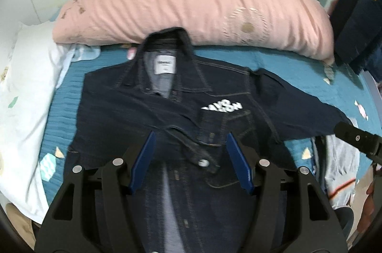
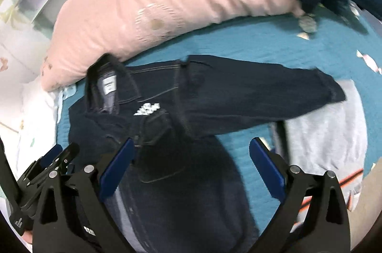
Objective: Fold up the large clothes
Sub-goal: 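Move the right tool to the other sleeve cuff and close on it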
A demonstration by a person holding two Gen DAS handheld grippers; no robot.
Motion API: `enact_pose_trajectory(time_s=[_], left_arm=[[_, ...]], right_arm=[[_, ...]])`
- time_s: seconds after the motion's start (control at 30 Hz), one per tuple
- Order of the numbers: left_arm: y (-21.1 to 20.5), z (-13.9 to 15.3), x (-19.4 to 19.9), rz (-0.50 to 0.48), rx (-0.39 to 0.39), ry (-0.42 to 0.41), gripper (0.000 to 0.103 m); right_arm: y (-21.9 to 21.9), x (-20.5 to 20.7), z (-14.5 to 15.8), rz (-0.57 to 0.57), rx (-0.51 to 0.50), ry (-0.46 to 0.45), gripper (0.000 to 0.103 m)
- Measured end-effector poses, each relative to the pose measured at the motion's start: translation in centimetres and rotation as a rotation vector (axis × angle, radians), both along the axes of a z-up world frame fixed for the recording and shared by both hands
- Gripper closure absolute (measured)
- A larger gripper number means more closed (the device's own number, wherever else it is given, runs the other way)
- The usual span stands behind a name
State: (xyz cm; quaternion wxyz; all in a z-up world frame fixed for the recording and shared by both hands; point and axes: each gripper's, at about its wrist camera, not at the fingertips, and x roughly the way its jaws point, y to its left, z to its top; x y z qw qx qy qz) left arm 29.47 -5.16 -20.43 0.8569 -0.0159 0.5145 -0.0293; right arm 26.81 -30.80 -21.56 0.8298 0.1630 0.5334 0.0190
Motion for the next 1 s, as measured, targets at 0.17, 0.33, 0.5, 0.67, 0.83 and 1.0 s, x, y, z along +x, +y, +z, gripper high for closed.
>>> enact_pose_trajectory(time_s=[0.17, 0.33, 0.5, 0.67, 0.83, 1.0], left_arm=[[-3.2, -0.5, 0.2, -0.041, 0.002, 0.019, 0.040], [-5.9, -1.2, 0.9, -0.071, -0.009, 0.033, 0.040], [-7.8, -2.6, 2.1, -0.086, -0.024, 0.055, 0.040], [-9.4, -4.9, 4.0, -0.080, -0.041, 0.099, 0.040], [-9.3, -7.2, 5.9, -0.038, -0.114, 0.148, 0.040], [-9.4, -8.8, 7.6, -0.021, -0.137, 0.171, 0.041]], right_arm=[[-4.8, -0.9, -0.6, -0.090, 0.022, 0.009, 0.010], [-8.9, -1.0, -1.8, -0.167, 0.045, 0.032, 0.010], [-13.8, -0.8, -3.6, -0.261, 0.076, 0.056, 0.010], [-18.8, -0.7, -6.5, -0.369, 0.134, 0.093, 0.010], [-22.3, -0.3, -9.3, -0.437, 0.206, 0.118, 0.010], [-24.8, 0.3, -11.4, -0.500, 0.336, 0.116, 0.011]])
